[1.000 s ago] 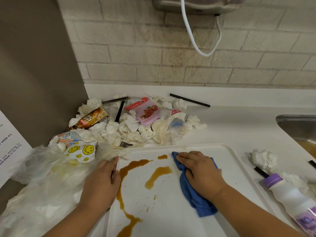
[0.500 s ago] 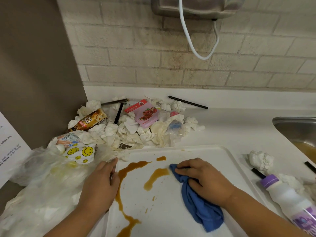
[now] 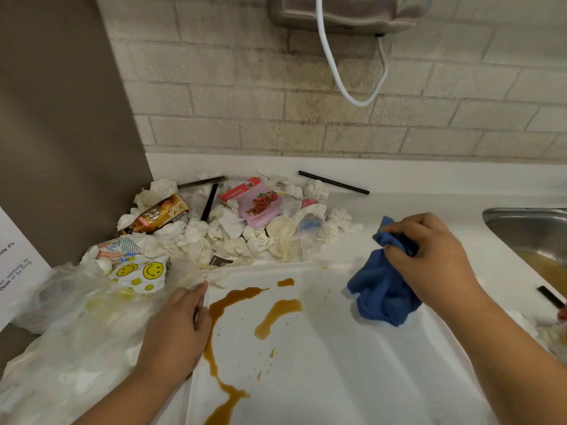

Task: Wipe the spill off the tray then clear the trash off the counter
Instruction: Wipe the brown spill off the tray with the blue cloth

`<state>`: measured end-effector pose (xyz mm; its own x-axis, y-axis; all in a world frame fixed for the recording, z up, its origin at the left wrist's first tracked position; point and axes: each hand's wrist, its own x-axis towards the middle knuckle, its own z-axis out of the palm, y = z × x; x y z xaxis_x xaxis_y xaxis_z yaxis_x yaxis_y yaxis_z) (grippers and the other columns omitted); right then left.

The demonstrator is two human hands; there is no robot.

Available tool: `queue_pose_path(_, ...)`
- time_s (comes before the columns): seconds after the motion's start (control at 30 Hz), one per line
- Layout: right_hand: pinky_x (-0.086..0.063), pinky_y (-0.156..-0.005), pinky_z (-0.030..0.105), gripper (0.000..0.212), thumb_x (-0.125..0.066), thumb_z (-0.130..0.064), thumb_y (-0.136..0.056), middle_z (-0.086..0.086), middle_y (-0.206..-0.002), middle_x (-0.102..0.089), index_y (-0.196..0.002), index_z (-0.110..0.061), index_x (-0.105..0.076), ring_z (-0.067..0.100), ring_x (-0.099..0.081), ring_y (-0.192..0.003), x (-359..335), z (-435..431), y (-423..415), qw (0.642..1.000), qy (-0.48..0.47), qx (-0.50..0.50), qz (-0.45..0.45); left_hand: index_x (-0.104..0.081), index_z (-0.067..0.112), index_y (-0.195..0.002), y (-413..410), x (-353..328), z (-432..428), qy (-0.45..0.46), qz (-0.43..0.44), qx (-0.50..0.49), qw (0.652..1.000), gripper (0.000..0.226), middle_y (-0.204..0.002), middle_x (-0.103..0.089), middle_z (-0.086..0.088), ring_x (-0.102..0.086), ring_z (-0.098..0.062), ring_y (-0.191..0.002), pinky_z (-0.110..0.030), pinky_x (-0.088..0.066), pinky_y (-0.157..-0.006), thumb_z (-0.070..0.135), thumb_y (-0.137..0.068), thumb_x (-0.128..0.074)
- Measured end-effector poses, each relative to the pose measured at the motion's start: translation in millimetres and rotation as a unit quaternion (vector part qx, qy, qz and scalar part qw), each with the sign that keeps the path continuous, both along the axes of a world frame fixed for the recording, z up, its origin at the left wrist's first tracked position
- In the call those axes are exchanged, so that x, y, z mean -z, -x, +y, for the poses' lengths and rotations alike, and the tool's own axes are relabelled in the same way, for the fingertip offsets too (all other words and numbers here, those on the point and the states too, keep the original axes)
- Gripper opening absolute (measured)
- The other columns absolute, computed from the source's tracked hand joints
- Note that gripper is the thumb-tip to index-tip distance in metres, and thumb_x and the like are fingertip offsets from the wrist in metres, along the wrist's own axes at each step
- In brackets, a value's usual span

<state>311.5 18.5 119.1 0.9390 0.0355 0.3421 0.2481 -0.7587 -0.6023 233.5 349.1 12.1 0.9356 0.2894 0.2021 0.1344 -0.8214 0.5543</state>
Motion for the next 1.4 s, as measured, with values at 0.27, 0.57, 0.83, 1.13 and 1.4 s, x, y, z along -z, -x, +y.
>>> queue_pose_path(0.27,-0.035,-0.099,0.026,0.055,-0.062,-0.064,-0.073,-0.015,-0.133,-0.031,-0.124,-0.046,-0.052,0.012,-0.034,-0.125,43.4,15.6,12.6,0.965,0.183,-0.084,0.17,-0.051,0.019,-0.135,0.5,-0.7,-0.8,0.008,-0.002,0.0,1.0,0.045,-0.089,-0.048,0.008,-0.049,-0.011,-0.07,-0.026,-0.039,-0.067,0.016,-0.09,-0.055)
queue_pose_path(0.57,-0.036,-0.101,0.026,0.038,-0.053,-0.04,-0.087,-0.013,-0.125,-0.053,-0.123,-0.032,-0.061,0.016,-0.042,-0.119,109.0,15.4,14.5,0.976,0.16,-0.145,0.001,-0.053,0.016,-0.134,0.9,-2.9,-2.2,0.003,-0.004,0.0,1.0,0.045,-0.088,-0.048,0.005,-0.048,-0.009,-0.068,-0.025,-0.038,-0.064,0.014,-0.089,-0.055)
queue_pose_path(0.83,-0.029,-0.104,0.021,0.043,-0.049,-0.046,-0.087,-0.013,-0.124,-0.052,-0.127,-0.031,-0.057,0.014,-0.039,-0.119,108.2,39.2,10.4,0.954,0.203,-0.22,0.005,-0.052,0.018,-0.134,0.4,-3.5,-2.1,-0.003,0.002,-0.002,1.0,0.045,-0.088,-0.047,0.006,-0.046,-0.007,-0.068,-0.024,-0.037,-0.063,0.015,-0.089,-0.055)
queue_pose_path(1.13,-0.033,-0.105,0.03,0.051,-0.047,-0.034,-0.078,-0.01,-0.124,-0.049,-0.128,-0.03,-0.054,0.015,-0.036,-0.119,105.9,39.8,0.5,0.961,0.189,-0.202,0.027,-0.051,0.019,-0.136,0.7,-3.8,-2.6,-0.001,0.004,-0.008,1.0,0.046,-0.092,-0.047,0.006,-0.048,-0.01,-0.071,-0.024,-0.041,-0.067,0.018,-0.09,-0.054)
queue_pose_path(1.4,-0.033,-0.083,0.027,0.028,-0.06,-0.018,-0.073,0.004,-0.11,-0.055,-0.099,-0.01,-0.064,0.029,-0.046,-0.099,112.1,35.4,-22.9,0.992,0.126,0.026,0.005,-0.051,0.019,-0.135,0.1,-2.6,-2.6,0.008,0.002,-0.006,1.0,0.046,-0.09,-0.047,0.007,-0.047,-0.007,-0.068,-0.023,-0.038,-0.066,0.016,-0.089,-0.055)
